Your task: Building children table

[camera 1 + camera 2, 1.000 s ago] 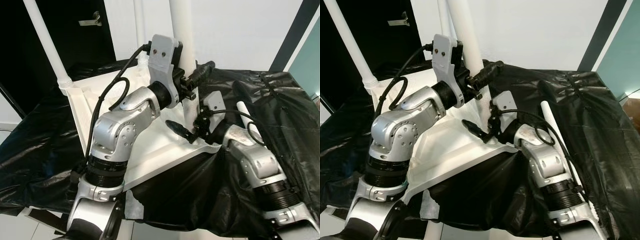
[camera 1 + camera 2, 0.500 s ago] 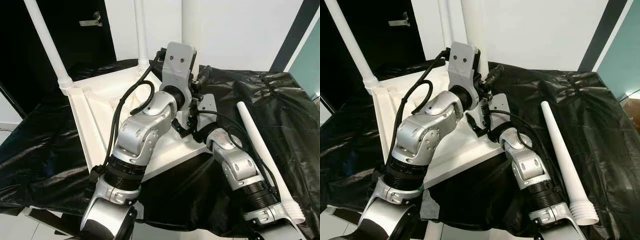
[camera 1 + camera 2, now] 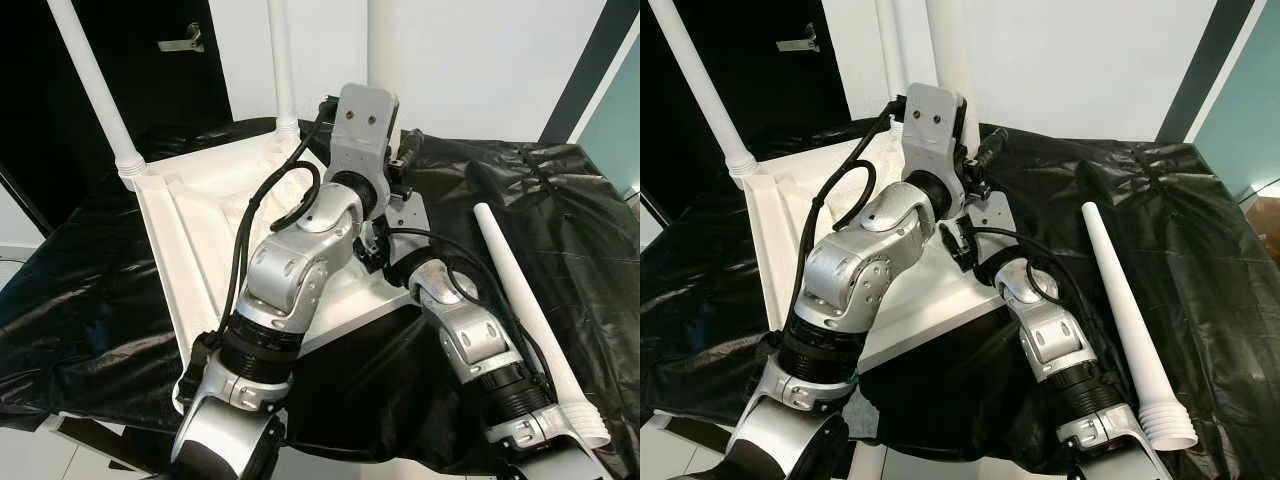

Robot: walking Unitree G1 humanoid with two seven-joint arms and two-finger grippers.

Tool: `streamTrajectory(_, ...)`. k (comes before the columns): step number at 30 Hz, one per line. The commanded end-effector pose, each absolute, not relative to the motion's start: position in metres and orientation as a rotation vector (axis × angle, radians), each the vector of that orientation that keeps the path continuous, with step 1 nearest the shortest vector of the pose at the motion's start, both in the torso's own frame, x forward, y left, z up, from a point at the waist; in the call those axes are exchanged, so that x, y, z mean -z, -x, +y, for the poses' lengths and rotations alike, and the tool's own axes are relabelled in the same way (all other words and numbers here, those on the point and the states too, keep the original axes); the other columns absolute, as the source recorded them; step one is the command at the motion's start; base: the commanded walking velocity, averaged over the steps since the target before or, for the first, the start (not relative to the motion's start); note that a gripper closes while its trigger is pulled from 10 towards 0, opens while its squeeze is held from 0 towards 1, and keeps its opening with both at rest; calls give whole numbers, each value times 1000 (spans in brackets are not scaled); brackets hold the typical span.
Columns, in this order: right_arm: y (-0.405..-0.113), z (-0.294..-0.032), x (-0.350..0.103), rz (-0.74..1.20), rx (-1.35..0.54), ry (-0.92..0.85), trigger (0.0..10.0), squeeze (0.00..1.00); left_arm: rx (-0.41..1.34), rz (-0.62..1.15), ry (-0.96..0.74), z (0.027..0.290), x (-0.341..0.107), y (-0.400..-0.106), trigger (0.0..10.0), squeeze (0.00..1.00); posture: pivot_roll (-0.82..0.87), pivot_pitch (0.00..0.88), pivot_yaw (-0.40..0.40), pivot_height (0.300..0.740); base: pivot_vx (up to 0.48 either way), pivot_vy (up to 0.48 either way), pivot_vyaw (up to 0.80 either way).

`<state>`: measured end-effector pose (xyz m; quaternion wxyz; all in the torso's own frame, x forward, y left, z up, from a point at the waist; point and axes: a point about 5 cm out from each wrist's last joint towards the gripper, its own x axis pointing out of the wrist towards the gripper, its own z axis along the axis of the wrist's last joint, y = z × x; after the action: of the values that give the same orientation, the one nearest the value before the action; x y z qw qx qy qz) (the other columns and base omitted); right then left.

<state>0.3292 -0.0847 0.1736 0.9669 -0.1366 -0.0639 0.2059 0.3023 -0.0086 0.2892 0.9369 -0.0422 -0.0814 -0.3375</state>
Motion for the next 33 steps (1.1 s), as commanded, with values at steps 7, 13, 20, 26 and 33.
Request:
streamTrajectory(7,-331,-82,-175,-144,-406,269,0,0,760,-198,74,-23,-296,-294,10000,0,-25,0,-2,740,0,0,0)
streamTrajectory(13,-330,-89,-175,-124,-381,199,3922,0,811,-214,106,-22,-297,-292,10000,1000,-29,0,-2,740,0,0,0)
streamTrajectory(20,-334,-99,-175,-108,-323,133,10000,0,854,-270,65,-19,-300,-287,10000,0,-29,0,-2,740,0,0,0)
streamTrajectory(26,-336,-113,-173,-95,-268,98,10000,0,823,-282,69,-5,-298,-290,10000,0,-27,0,0,740,0,0,0)
streamTrajectory(33,-338,-131,-170,-79,-204,79,10000,0,769,-279,-15,21,-281,-298,10000,0,-26,0,1,740,0,0,0)
